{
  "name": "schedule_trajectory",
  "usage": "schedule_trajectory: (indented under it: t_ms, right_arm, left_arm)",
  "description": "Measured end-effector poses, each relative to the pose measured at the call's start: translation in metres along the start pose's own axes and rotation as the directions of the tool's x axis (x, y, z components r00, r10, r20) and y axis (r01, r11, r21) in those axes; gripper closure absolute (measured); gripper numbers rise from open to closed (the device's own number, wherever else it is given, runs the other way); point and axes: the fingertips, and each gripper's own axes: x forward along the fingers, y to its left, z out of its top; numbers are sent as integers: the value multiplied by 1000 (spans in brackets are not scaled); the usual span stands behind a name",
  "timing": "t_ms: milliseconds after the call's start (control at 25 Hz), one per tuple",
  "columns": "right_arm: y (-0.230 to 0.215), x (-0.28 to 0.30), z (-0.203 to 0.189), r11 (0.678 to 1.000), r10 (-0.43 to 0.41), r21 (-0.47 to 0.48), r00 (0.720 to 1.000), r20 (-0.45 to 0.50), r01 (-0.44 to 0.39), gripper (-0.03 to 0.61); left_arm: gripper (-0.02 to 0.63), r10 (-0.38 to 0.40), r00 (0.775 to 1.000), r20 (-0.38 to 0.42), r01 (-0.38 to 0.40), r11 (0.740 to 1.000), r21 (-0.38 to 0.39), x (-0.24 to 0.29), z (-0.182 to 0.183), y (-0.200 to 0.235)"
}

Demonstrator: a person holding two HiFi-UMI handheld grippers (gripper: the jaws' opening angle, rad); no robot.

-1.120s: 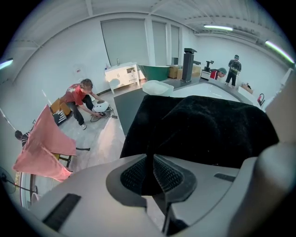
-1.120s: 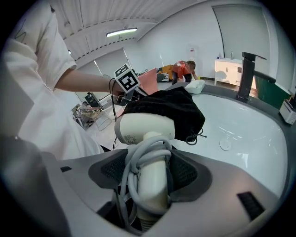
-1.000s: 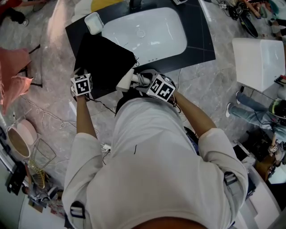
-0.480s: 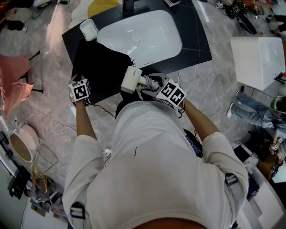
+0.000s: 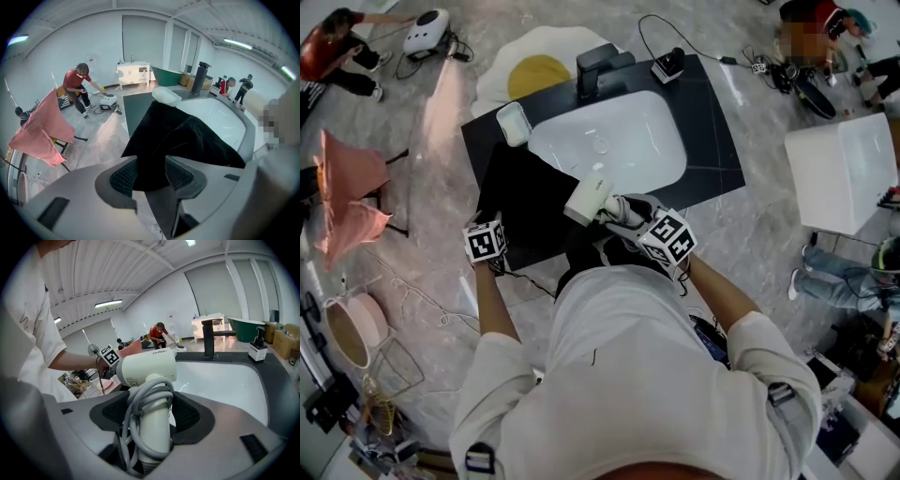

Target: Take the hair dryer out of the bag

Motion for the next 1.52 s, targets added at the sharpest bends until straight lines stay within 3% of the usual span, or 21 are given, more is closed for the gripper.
schedule_trajectory:
  t_ms: [160, 480, 640, 800, 920, 1280, 1520]
  right_arm:
    - [-3, 15, 27, 1000, -21, 19, 998, 57, 20, 298]
    - [16, 55, 56, 998, -4, 64, 997, 75, 0, 298]
    - [30, 75, 70, 998, 8, 64, 995, 100, -14, 298]
    - [33, 79, 80, 997, 16, 72, 991, 130, -25, 298]
    - [24, 75, 82, 997, 27, 74, 990, 139, -37, 298]
    - [-56, 14, 62, 995, -32, 98, 986, 166, 16, 298]
    - [-142, -52, 35, 980, -157, 149, 974, 164, 133, 298]
  left_arm:
    - [396, -72, 995, 68, 76, 995, -61, -26, 6, -4]
    - [413, -41, 982, 187, 56, 996, -73, -83, 6, -4]
    - [443, -68, 965, 252, 95, 991, -93, -104, 10, -12]
    - [561, -83, 947, 311, 110, 992, -70, -110, 26, -37]
    - [581, -115, 936, 333, 139, 989, -51, -105, 40, -68]
    - [588, -175, 937, 301, 175, 984, 29, -75, 81, -181]
    - [591, -222, 937, 272, 210, 975, 73, -51, 110, -261]
